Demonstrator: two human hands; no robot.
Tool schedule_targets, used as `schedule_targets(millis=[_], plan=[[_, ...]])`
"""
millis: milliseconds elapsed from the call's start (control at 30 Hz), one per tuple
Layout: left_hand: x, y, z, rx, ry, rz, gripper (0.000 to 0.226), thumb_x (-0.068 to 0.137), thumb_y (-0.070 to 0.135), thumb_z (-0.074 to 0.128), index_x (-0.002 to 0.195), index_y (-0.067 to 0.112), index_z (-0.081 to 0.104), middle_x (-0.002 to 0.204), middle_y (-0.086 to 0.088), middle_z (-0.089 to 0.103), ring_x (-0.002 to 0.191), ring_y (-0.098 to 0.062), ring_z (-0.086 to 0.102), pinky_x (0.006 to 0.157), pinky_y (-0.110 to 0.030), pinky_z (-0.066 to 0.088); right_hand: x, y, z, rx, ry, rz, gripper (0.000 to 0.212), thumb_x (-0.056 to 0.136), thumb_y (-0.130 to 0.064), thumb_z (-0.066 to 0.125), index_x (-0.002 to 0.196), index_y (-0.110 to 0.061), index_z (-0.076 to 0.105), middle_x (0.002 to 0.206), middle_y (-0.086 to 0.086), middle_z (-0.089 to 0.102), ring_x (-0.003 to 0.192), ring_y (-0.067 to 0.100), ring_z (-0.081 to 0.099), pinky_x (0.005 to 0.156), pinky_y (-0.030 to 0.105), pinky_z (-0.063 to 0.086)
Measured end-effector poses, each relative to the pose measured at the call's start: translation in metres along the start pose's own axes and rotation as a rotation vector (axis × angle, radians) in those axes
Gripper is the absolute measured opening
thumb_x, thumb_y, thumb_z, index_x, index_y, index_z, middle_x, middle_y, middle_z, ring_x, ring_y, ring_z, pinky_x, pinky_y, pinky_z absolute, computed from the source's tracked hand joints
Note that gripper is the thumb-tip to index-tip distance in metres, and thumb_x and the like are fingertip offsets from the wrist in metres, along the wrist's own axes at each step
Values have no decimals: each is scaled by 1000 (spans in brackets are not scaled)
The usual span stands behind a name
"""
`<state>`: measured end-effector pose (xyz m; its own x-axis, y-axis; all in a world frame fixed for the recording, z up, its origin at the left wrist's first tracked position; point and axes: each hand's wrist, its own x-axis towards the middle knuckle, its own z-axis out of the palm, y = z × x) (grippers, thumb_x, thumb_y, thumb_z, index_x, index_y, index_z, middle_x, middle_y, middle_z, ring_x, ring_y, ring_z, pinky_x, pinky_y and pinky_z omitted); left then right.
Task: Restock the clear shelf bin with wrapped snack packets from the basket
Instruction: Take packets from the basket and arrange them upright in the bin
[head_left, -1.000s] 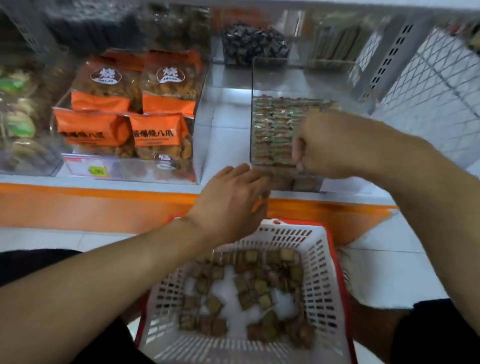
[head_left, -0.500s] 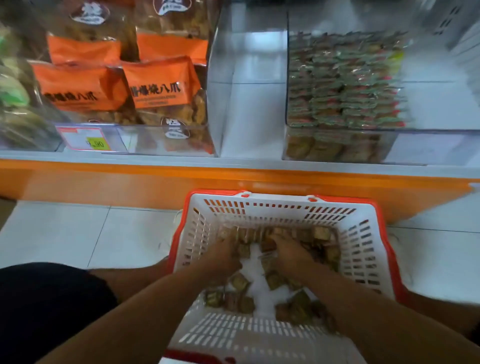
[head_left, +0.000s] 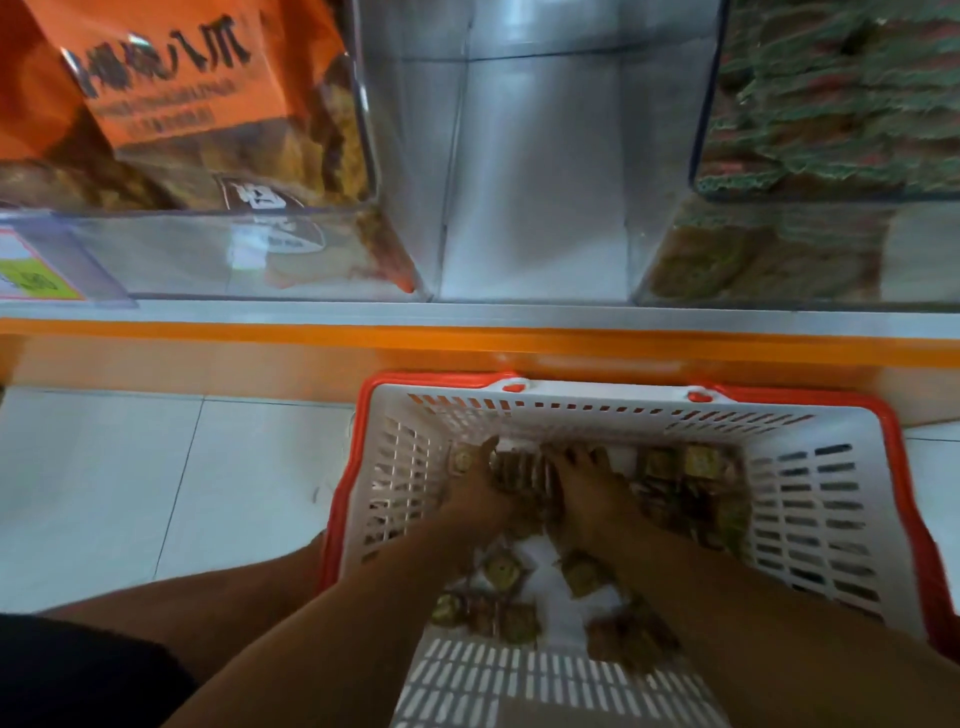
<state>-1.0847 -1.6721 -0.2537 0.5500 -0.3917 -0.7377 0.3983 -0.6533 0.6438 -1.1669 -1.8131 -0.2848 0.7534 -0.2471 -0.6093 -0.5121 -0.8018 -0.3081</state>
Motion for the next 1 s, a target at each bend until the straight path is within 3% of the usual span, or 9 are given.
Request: schedule_targets(millis=[133,333,400,467,533,600,700,833,1000], plan=[[-3,-2,-4,153,21,22,96,77,13,87,152,24,28,126,7,50,114,-17,56,83,-20,47,6,-2,-8,162,-57,-64,39,102,-33,46,140,-29,47,145,5,46,131,28,43,112,43,39],[-17,0,-19,0,15,25,34,86,7,78,110,23,60,89,5,67,73,-8,69,57,-16,53,-16,-3,-32,308,-152,-198,39,84,-21,72,122,-21,62,116,2,66,106,21,63,91,30,52],[-27,8,-20,-106,-22,-49,23,91,10,73,104,25,63,95,-4,72,77,-10,73,65,-26,60,-25,-5,-45,328,-133,-242,29,83,-27,75,110,-25,66,112,-2,69,102,18,64,84,20,50],[-35,17,-20,-192,-29,-146,11,94,10,68,101,17,66,104,-19,70,91,-24,68,85,-43,59,-35,-8,-64,345,-142,-265,23,79,-27,78,99,-29,66,110,-4,70,102,18,65,86,27,52],[-44,27,-20,-325,-63,-201,3,98,9,62,98,11,64,97,-19,65,90,-28,63,83,-47,56,-47,-12,-83,340,-167,-268,24,78,-24,79,99,-28,70,109,-4,72,102,18,67,89,37,56],[-54,38,-20,-397,-129,-176,7,101,15,58,105,10,62,92,-15,65,86,-27,64,80,-48,58,-61,-15,-104,342,-191,-273,31,78,-25,81,107,-25,72,109,-3,74,102,17,68,89,39,57],[-69,55,-19,-433,-197,-107,17,100,22,59,113,11,63,106,-23,66,95,-36,64,96,-62,51,-83,-18,-133,470,-220,-272,28,80,-25,82,105,-17,73,102,4,76,97,23,72,84,40,59],[-86,73,-15,-474,-204,-102,24,99,30,61,123,32,59,113,-15,76,95,-35,75,94,-59,55,-108,-19,-160,496,-142,-207,34,77,-32,86,107,-21,73,106,-2,74,99,17,70,86,36,59],[-104,86,-11,-410,-123,-88,29,99,17,51,122,33,60,106,-16,77,93,-38,76,89,-57,58,-131,-13,-170,635,-186,-81,33,76,-25,88,102,-28,67,110,1,68,90,10,70,65,25,57]])
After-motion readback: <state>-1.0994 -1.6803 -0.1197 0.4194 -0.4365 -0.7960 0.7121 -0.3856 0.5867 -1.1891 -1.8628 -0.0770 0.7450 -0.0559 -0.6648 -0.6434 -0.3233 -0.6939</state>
